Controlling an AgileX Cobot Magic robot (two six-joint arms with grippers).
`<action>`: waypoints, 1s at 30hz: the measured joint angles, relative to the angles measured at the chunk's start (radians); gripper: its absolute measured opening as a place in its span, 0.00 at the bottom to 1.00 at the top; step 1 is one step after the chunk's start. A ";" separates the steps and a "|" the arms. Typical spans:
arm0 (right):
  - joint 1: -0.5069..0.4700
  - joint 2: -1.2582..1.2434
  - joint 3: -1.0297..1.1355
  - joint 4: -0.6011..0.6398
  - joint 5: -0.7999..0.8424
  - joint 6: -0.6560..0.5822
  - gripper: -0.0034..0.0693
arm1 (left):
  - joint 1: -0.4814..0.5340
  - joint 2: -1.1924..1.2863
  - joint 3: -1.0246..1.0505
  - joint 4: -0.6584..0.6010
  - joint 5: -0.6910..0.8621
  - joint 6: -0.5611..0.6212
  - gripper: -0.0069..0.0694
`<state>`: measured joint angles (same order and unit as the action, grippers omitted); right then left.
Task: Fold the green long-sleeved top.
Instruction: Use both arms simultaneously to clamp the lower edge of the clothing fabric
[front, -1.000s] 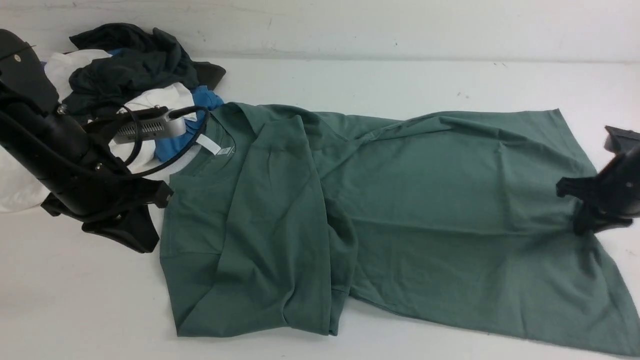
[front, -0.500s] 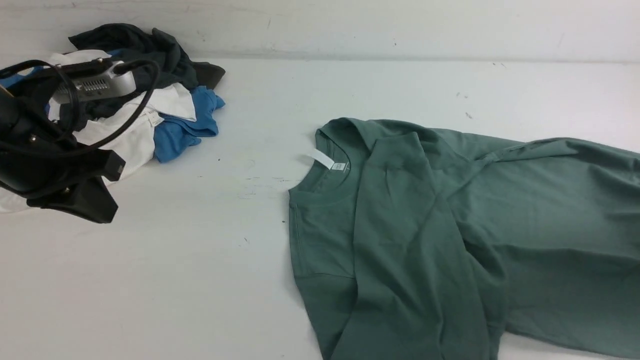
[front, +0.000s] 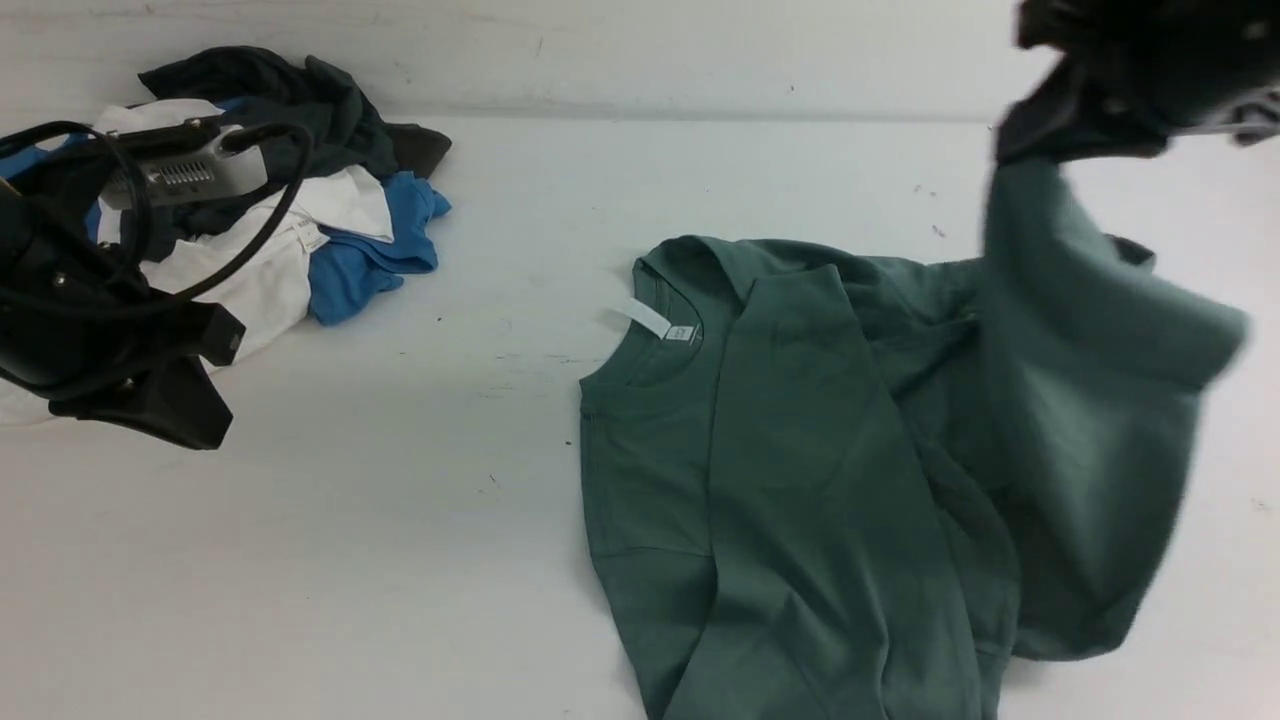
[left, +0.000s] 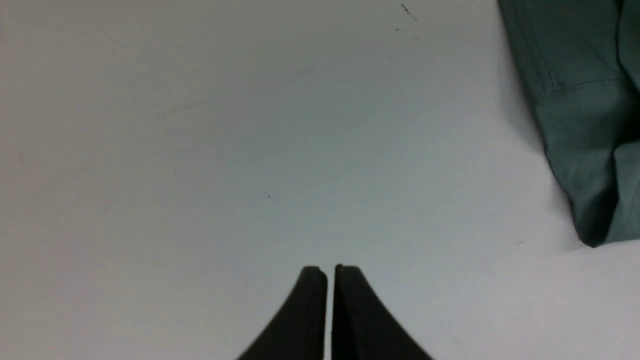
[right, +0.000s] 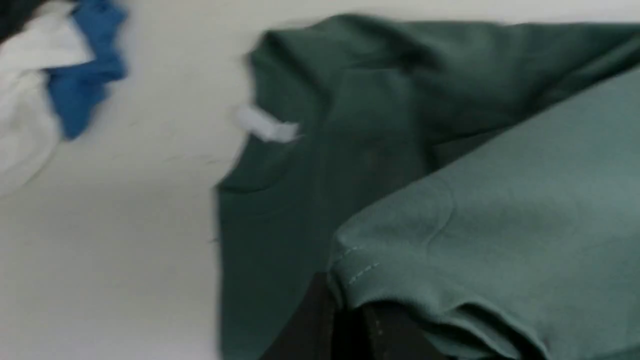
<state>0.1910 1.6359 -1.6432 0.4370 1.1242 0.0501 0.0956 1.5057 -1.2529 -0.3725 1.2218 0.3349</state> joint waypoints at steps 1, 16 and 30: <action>0.074 0.026 -0.002 0.016 -0.012 0.016 0.06 | 0.000 0.000 0.000 0.000 0.001 0.001 0.10; 0.398 0.444 -0.002 0.034 -0.221 0.082 0.34 | 0.000 0.000 0.000 -0.008 0.003 0.008 0.10; 0.257 0.226 -0.189 -0.187 0.102 0.052 0.78 | 0.000 0.000 0.000 -0.017 0.005 0.009 0.10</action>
<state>0.4477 1.8617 -1.8323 0.2504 1.2259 0.1019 0.0956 1.5057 -1.2529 -0.3899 1.2263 0.3436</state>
